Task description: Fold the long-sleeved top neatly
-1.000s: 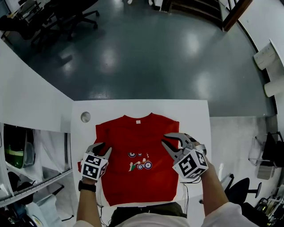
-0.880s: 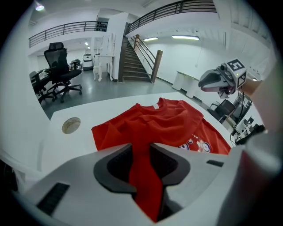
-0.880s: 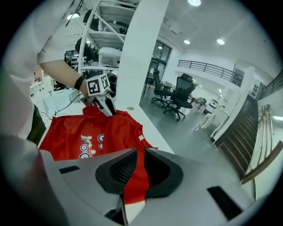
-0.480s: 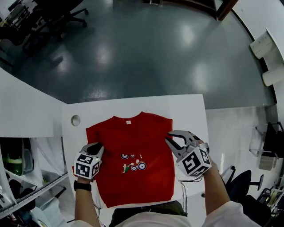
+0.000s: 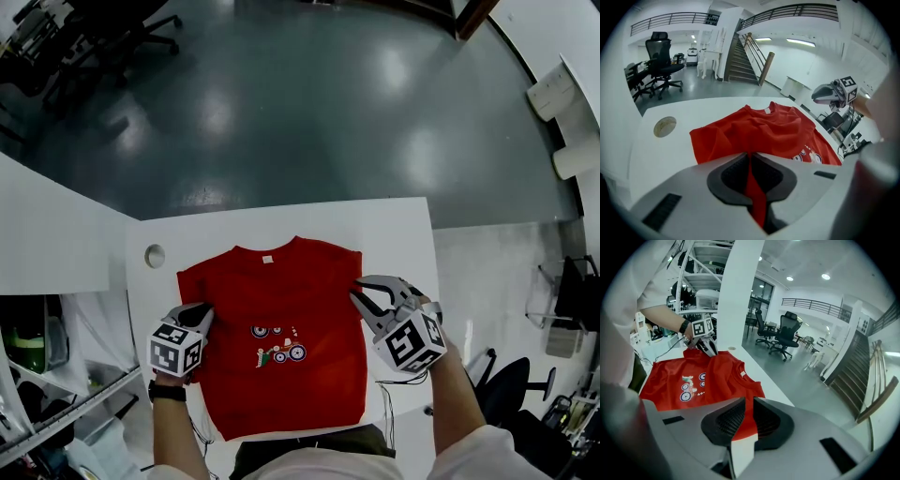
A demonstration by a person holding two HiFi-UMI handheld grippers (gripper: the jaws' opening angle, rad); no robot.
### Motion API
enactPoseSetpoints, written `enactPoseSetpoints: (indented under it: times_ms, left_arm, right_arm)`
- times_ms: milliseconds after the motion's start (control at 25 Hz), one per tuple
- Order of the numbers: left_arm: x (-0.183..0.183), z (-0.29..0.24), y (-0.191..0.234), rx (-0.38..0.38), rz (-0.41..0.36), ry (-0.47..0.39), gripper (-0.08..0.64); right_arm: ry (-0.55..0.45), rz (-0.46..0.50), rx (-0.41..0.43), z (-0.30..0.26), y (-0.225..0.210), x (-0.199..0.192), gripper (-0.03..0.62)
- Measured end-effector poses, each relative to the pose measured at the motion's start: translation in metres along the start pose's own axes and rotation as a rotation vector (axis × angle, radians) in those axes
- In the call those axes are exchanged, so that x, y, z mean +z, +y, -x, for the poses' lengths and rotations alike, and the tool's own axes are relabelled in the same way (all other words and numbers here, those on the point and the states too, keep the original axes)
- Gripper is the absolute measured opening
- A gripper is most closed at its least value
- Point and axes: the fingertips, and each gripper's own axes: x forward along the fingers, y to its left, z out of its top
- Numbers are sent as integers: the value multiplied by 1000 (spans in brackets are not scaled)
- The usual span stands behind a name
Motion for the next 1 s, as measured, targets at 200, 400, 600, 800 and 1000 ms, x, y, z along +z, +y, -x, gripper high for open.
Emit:
enactPoseSetpoints:
  times_ms: [200,400,600,800,1000]
  left_arm:
    - [5,23,-3,35,-40,-36,32]
    - [1,41,-9,27,-37,-60,32]
    - [-11,45,-9,32,-16,-57,32]
    - [-11,47,-7,45,-17,-67,32]
    - [-14,51,-5,60,-20,-68,32]
  right_arm:
    - [26,0,7,-4,0,-8,61]
    - [65,1,37,-14,7,-19,61]
    - [132,10,103,-33,23,-38,62]
    - [193,36,143,-49,29,-54,66]
    - [291,91,206,-63,35,-75,87]
